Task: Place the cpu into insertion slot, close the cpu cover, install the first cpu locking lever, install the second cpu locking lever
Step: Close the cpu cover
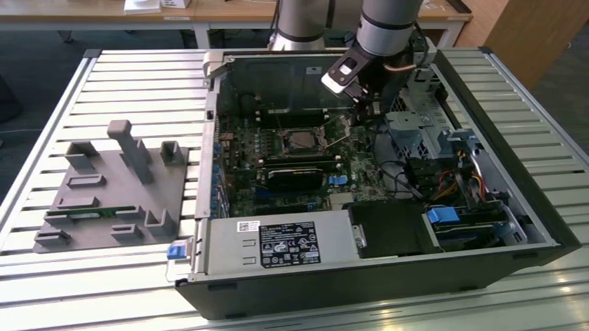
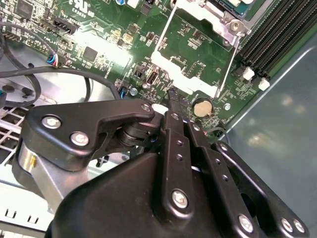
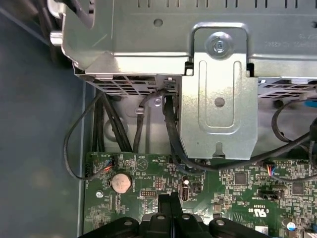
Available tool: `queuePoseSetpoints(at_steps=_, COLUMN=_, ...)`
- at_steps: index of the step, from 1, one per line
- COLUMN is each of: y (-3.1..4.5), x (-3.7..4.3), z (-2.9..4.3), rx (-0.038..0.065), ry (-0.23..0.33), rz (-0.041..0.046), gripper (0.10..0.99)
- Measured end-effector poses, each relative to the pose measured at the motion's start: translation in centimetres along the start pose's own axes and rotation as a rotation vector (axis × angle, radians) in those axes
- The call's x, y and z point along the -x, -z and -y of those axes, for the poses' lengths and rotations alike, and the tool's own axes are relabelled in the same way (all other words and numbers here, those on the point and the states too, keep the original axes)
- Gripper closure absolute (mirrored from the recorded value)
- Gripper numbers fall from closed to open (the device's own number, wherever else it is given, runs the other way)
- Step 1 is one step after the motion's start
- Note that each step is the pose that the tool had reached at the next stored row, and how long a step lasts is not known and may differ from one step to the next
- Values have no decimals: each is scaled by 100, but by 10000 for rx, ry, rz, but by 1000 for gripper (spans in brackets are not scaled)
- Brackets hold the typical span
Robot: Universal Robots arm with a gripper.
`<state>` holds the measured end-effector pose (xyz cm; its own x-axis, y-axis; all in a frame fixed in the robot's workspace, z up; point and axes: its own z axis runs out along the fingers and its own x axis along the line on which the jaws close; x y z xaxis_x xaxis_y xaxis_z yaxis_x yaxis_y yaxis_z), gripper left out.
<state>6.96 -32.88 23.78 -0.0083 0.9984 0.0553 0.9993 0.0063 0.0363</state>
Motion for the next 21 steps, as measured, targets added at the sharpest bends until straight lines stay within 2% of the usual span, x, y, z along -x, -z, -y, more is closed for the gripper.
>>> queuePoseSetpoints(at_steps=2, y=-3, x=0, z=15, rx=0, ry=1, rz=2, gripper=980)
queuePoseSetpoints(at_steps=11, y=2, x=-2, z=163, rx=-1, ry=0, rz=-12, gripper=980)
queuePoseSetpoints(at_steps=16, y=7, x=-2, z=314, rx=-1, ry=0, rz=-10, gripper=980)
queuePoseSetpoints(at_steps=21, y=10, x=-3, z=435, rx=0, ry=-1, rz=-11, gripper=980)
